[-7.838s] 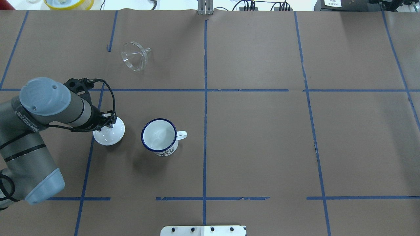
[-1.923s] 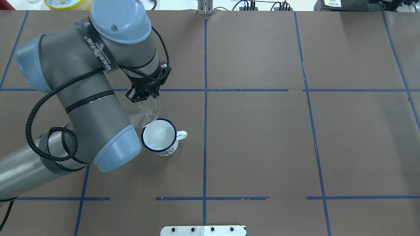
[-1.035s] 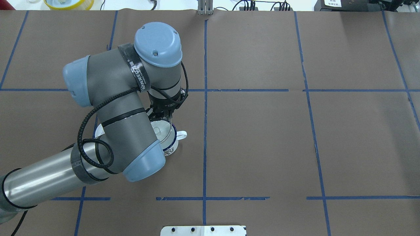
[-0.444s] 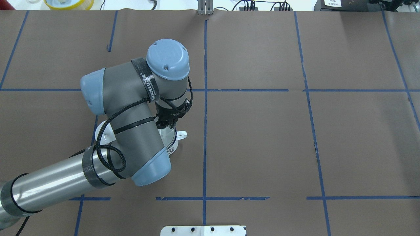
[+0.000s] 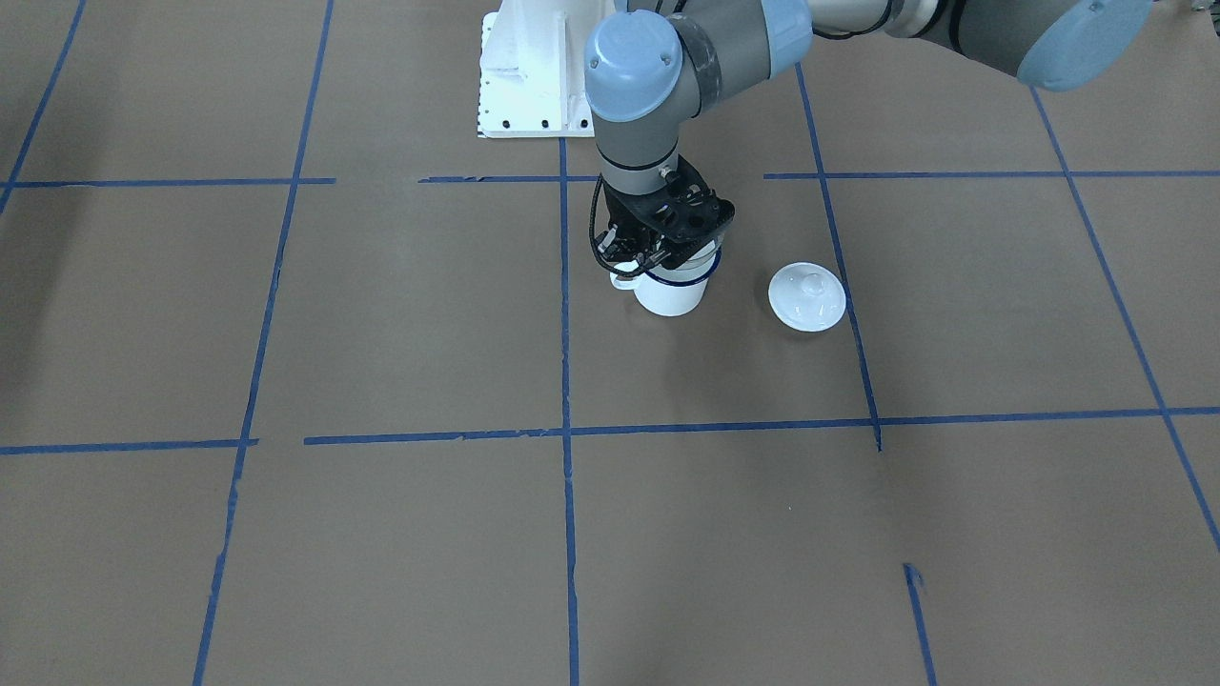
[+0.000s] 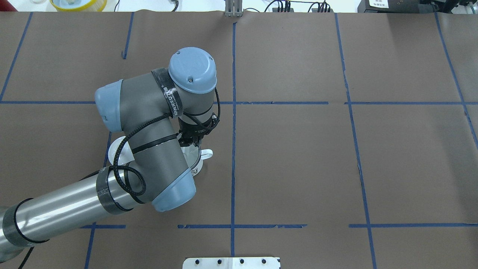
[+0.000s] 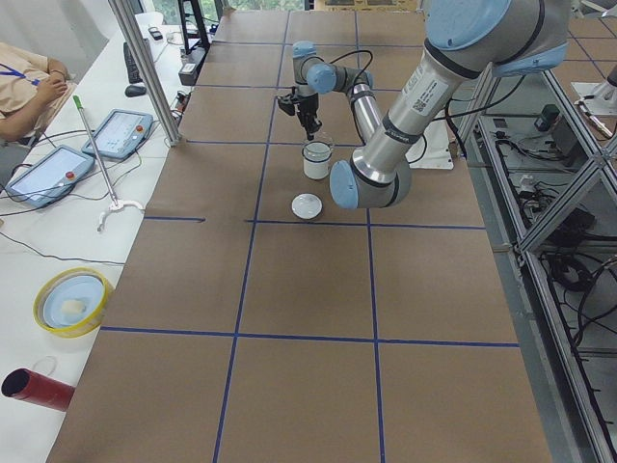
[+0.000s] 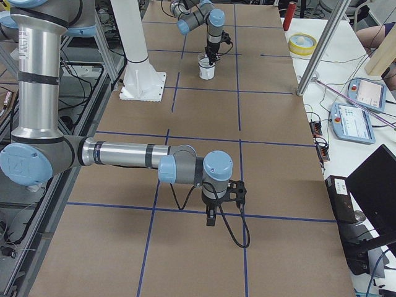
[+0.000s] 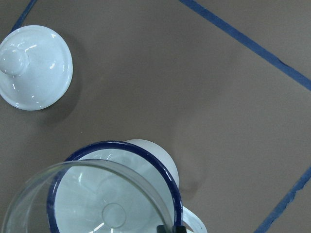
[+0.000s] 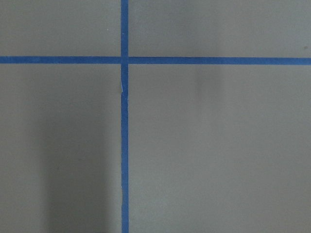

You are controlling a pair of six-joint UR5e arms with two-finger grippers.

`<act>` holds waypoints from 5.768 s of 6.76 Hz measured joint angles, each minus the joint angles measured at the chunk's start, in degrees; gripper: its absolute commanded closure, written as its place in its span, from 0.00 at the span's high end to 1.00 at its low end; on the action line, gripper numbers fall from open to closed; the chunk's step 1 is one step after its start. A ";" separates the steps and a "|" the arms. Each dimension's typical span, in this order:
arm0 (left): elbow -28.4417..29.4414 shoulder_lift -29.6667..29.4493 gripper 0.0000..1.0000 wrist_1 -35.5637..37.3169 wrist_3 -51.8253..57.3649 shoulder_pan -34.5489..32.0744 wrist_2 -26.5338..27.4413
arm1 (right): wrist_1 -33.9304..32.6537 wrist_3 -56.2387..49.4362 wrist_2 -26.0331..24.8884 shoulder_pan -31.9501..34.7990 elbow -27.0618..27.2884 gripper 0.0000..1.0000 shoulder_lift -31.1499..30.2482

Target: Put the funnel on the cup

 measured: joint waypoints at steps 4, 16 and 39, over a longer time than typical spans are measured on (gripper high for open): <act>0.71 0.00 0.00 -0.29 0.50 0.01 0.08 | 0.00 0.00 0.00 0.00 0.00 1.00 0.00; -11.28 7.90 1.00 -0.21 26.67 -14.92 -3.10 | 0.00 0.00 0.00 0.00 0.00 1.00 0.00; 11.55 37.97 1.00 -15.35 105.86 -64.17 -25.83 | 0.00 0.00 0.00 0.00 0.00 1.00 0.00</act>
